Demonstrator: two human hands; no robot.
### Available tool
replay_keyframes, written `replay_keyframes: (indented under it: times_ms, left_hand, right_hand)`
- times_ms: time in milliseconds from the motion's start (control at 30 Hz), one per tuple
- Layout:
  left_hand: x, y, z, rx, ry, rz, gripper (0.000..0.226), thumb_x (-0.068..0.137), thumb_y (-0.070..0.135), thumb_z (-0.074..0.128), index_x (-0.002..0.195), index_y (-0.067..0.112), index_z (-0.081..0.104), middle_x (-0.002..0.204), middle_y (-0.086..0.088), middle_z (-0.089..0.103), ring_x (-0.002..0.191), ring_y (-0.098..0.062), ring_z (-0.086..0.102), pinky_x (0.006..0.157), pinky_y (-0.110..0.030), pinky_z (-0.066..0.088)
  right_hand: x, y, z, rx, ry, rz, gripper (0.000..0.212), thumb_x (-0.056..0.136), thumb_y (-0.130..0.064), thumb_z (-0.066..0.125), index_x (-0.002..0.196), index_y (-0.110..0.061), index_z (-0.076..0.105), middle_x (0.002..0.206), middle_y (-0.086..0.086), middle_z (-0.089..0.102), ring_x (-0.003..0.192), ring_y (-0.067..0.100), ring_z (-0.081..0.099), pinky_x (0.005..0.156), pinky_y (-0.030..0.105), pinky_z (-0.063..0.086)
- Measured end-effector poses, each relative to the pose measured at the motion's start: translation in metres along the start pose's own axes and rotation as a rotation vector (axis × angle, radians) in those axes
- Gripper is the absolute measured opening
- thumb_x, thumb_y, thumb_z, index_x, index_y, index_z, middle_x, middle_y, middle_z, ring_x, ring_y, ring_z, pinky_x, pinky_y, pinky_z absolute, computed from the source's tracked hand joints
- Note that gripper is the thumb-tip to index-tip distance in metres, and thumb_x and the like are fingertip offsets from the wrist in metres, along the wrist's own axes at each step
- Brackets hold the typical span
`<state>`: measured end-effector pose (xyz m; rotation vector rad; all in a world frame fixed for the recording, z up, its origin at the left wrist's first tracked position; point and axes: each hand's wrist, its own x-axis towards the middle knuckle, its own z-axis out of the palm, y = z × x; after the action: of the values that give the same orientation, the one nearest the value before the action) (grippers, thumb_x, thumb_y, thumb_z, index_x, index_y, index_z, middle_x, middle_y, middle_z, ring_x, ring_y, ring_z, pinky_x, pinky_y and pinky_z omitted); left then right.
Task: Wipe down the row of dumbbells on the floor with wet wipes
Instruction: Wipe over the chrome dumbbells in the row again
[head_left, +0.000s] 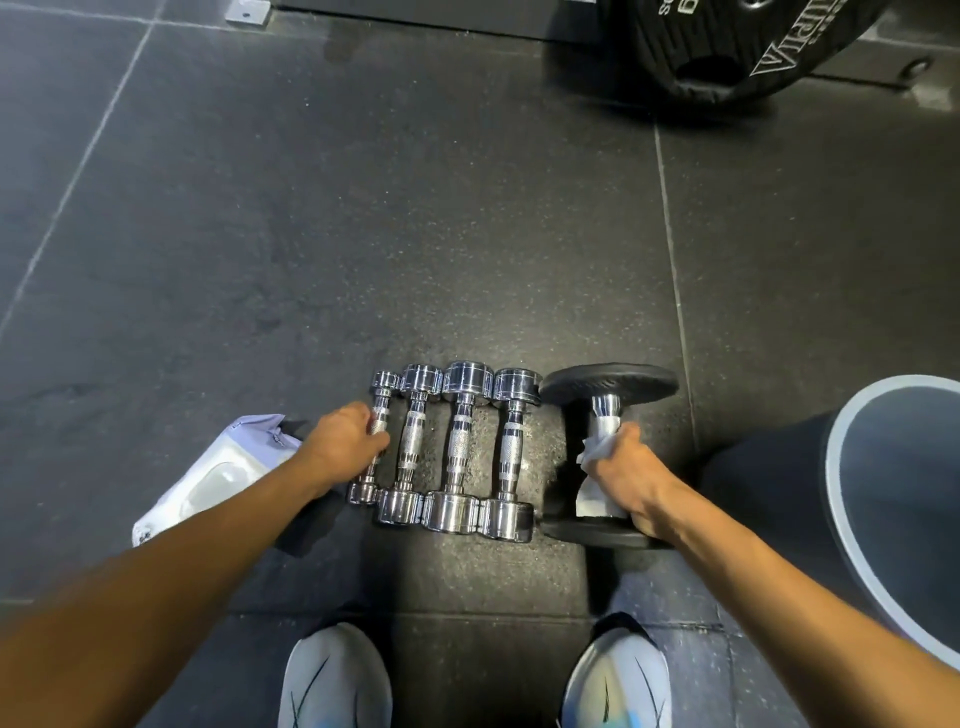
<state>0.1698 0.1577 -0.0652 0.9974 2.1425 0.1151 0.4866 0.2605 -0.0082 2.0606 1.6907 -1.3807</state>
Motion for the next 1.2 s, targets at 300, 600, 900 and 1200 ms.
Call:
replay_keyframes:
  times_ms: [300,600,900,1200]
  left_hand:
    - [-0.007,-0.006,0.008,-0.083,0.029,-0.022,0.035,0.092,0.023,0.071,0.066,0.022,0.048,0.063,0.006,0.054,0.075,-0.026,0.056,0.068,-0.029,0.035]
    - [-0.010,-0.008,0.015,-0.135,0.023,-0.055,0.009,0.094,0.025,0.067,0.092,0.017,0.065,0.089,-0.009,0.069,0.087,-0.030,0.066,0.076,-0.031,0.049]
    - [-0.012,-0.003,0.015,-0.152,0.038,-0.108,0.030,0.093,0.022,0.069,0.067,0.018,0.054,0.077,-0.009,0.065,0.077,-0.029,0.063,0.068,-0.032,0.048]
    - [-0.008,0.014,-0.001,-0.030,0.009,-0.029,0.019,0.098,0.027,0.064,0.090,0.011,0.058,0.094,-0.012,0.064,0.101,-0.035,0.064,0.075,-0.032,0.041]
  right_hand:
    - [-0.004,-0.019,0.000,0.104,0.027,-0.056,0.030,0.103,-0.007,0.046,0.128,0.004,0.034,0.090,0.008,0.050,0.085,0.022,0.049,0.083,0.047,0.046]
    - [-0.003,-0.021,-0.010,0.259,-0.130,-0.033,0.033,0.097,-0.001,0.049,0.125,0.003,0.032,0.098,0.013,0.051,0.094,0.023,0.050,0.082,0.046,0.050]
    - [0.002,-0.013,-0.019,0.168,-0.159,-0.076,0.043,0.086,-0.013,0.059,0.121,-0.002,0.037,0.107,0.022,0.057,0.095,0.027,0.060,0.089,0.060,0.056]
    - [-0.001,-0.017,-0.030,-0.061,-0.144,-0.087,0.034,0.101,-0.028,0.051,0.121,-0.007,0.035,0.106,0.015,0.063,0.090,0.022,0.064,0.077,0.038,0.057]
